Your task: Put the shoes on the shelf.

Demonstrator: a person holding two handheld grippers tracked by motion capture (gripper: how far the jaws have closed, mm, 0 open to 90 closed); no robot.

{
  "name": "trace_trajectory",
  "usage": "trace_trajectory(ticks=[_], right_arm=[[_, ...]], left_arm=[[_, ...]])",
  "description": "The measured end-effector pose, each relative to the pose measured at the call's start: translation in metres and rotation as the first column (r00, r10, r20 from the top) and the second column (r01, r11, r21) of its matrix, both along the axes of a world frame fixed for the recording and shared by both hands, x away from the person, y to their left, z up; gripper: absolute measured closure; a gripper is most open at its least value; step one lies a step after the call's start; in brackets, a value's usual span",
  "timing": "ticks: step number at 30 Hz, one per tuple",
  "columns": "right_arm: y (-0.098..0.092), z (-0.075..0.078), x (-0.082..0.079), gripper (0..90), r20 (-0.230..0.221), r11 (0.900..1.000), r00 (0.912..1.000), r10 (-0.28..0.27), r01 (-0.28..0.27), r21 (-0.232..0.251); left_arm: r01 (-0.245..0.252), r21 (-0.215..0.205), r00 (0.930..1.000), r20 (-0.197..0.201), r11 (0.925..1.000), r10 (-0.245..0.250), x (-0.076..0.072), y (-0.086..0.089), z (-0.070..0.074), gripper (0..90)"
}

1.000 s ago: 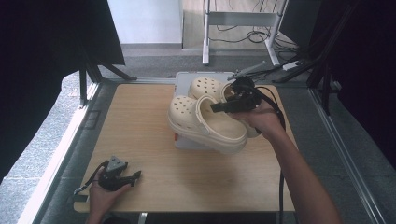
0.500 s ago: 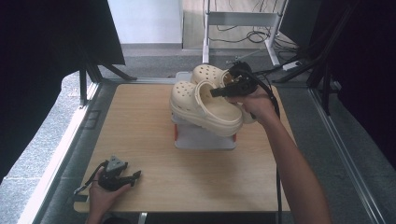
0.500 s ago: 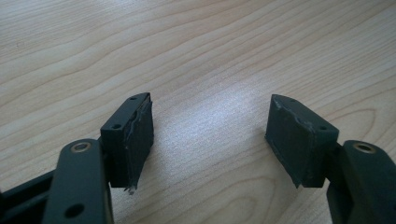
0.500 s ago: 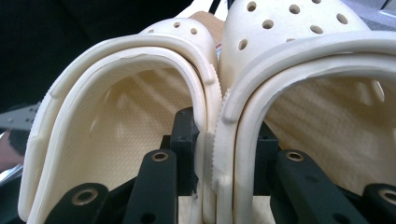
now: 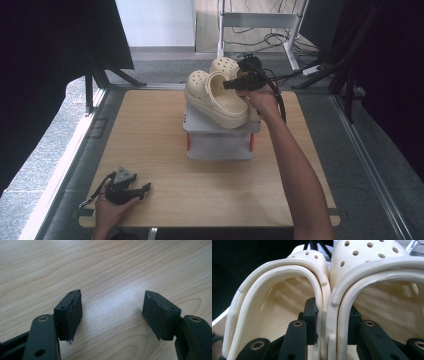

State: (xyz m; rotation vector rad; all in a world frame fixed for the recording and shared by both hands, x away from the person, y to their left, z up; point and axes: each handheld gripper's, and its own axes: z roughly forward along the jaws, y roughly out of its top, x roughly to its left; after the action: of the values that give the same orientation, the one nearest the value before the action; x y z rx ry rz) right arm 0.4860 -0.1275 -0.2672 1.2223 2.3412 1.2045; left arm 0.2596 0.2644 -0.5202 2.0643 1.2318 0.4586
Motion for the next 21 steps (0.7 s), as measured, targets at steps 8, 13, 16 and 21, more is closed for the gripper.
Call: trace_trajectory(ticks=[8,13,16,21], right_arm=[[0.019,-0.008,0.006,70.4,-0.001,0.996,0.9962,-0.087,0.087,-0.005],[0.023,-0.014,0.007,70.3,-0.005,0.993,0.9931,-0.117,0.117,0.001],[0.023,-0.017,0.007,70.3,-0.011,0.991,0.9909,-0.134,0.134,0.006],[0.024,-0.021,0.009,70.3,-0.010,0.981,0.9813,-0.192,0.193,0.016]], left_arm=[[-0.003,0.004,1.0000,0.003,1.0000,0.003,0.000,-0.001,0.000,32.6],[0.001,0.004,1.0000,0.001,1.0000,-0.001,0.000,-0.001,0.000,32.6],[0.001,0.004,1.0000,0.001,1.0000,-0.001,0.000,-0.001,0.000,32.6],[0.002,0.004,1.0000,0.001,1.0000,-0.002,0.000,0.000,0.000,32.6]])
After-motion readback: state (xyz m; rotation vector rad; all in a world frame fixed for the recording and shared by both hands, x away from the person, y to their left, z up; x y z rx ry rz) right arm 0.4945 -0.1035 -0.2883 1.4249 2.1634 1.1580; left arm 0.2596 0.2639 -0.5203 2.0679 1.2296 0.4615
